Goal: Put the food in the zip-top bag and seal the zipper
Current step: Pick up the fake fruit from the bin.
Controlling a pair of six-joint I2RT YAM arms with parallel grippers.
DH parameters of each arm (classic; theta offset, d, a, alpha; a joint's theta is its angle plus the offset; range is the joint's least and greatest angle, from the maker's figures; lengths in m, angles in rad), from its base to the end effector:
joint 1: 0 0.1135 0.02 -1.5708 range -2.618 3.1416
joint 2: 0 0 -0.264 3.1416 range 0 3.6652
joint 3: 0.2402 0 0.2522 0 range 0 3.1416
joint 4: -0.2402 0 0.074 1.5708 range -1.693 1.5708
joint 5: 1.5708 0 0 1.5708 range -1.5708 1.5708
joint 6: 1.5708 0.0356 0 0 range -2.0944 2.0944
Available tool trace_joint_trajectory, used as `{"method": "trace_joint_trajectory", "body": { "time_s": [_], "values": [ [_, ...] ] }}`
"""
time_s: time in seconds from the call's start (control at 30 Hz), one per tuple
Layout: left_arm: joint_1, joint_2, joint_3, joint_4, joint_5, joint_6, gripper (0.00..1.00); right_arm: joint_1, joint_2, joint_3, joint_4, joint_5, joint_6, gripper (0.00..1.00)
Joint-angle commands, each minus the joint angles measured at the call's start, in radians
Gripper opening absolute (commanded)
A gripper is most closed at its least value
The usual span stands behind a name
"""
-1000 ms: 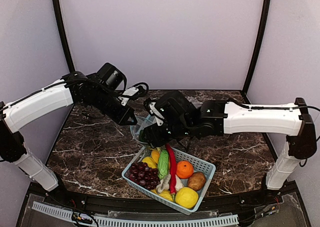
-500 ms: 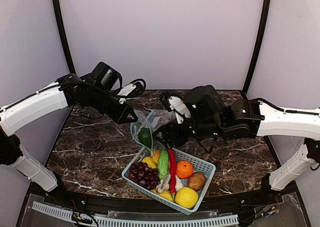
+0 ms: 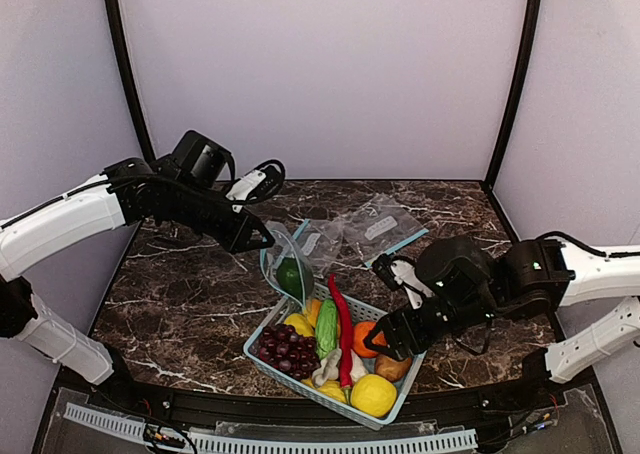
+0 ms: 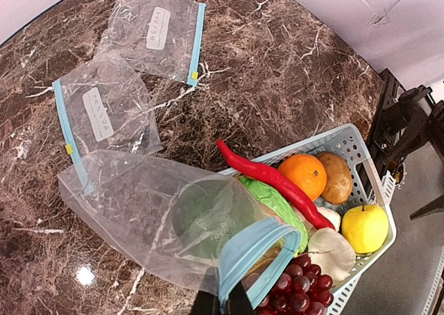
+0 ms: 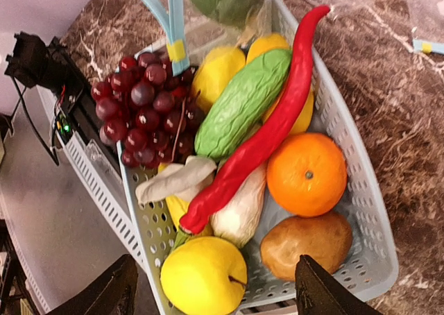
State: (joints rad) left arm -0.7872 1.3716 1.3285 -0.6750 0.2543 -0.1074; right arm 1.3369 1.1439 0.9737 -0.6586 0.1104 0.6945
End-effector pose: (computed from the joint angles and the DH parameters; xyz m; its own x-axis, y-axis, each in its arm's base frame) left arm 0.2031 -0.2165 0.3503 -0.5495 0.4046 -0.7310 0.7648 0.5957 -0.2453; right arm 0.0586 0.2289 0.2908 -0.7390 -0.3572 -0.5712 -0.6203 0.6916 0.3701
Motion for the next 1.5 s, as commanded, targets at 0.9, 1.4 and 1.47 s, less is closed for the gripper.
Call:
{"method": "trace_joint_trajectory", "body": {
  "time_s": [0.9, 1.4, 1.47],
  "values": [
    [0.006, 0.009, 0.03, -0.036, 0.008, -0.005, 0.01, -0.102, 0.44, 0.17, -0.103, 0.129, 0.073, 0.72],
    [0.007, 0.017, 0.039, -0.043, 0.008, 0.001, 0.01, -0.12, 0.562, 0.156, -0.065, 0.131, 0.093, 0.74],
    [0.006, 0.017, 0.04, -0.043, 0.007, 0.0, 0.01, -0.12, 0.562, 0.149, -0.07, 0.138, 0.102, 0.73]
  ]
}}
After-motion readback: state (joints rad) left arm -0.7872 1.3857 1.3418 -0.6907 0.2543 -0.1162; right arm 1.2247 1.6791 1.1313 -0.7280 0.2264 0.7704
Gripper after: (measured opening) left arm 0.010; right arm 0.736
